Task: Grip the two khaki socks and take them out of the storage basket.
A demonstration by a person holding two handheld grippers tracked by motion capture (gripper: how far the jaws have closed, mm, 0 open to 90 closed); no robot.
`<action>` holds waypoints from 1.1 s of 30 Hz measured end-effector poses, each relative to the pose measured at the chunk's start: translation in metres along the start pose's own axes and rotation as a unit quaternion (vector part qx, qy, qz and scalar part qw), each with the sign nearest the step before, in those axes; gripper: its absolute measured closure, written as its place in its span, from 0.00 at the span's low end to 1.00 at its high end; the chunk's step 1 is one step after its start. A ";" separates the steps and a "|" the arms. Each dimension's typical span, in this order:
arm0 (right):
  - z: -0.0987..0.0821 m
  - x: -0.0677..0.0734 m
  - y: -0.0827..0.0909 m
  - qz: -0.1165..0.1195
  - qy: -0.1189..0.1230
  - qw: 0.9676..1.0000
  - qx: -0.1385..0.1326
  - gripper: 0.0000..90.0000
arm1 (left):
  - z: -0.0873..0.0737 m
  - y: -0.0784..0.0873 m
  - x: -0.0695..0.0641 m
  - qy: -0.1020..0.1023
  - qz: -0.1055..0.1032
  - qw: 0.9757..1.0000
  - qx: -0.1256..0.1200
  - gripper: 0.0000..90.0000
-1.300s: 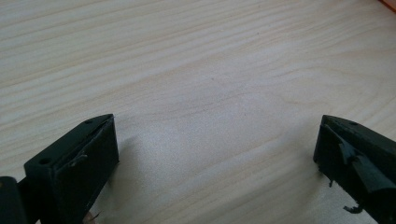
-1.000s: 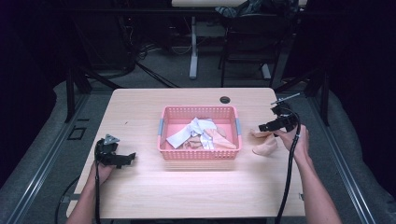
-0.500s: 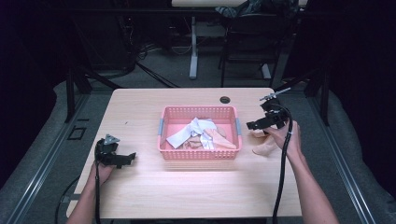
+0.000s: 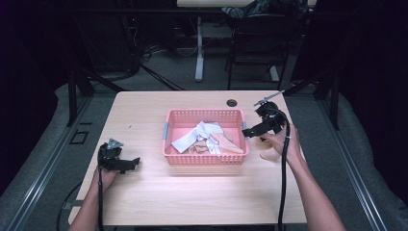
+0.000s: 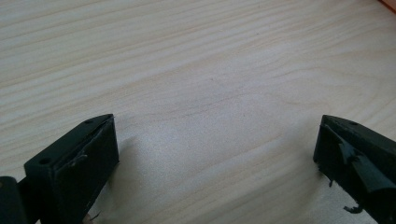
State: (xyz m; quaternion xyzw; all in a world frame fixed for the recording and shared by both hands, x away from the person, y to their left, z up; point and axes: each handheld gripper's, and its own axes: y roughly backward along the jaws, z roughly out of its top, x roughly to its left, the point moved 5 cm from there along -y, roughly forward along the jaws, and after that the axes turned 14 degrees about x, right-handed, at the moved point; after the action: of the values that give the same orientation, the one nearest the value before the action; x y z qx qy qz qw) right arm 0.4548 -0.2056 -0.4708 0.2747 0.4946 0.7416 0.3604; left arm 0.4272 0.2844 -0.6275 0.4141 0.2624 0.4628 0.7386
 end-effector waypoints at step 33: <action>0.030 0.054 -0.097 0.017 0.057 0.989 0.136 0.44 | 0.000 0.000 0.000 -0.001 -0.002 1.000 -0.001 0.00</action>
State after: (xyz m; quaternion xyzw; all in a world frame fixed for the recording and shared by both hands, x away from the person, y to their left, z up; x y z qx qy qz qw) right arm 0.4713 -0.1216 -0.5472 0.2871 0.6060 0.6878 0.2781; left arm 0.4274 0.2841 -0.6275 0.4135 0.2618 0.4613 0.7400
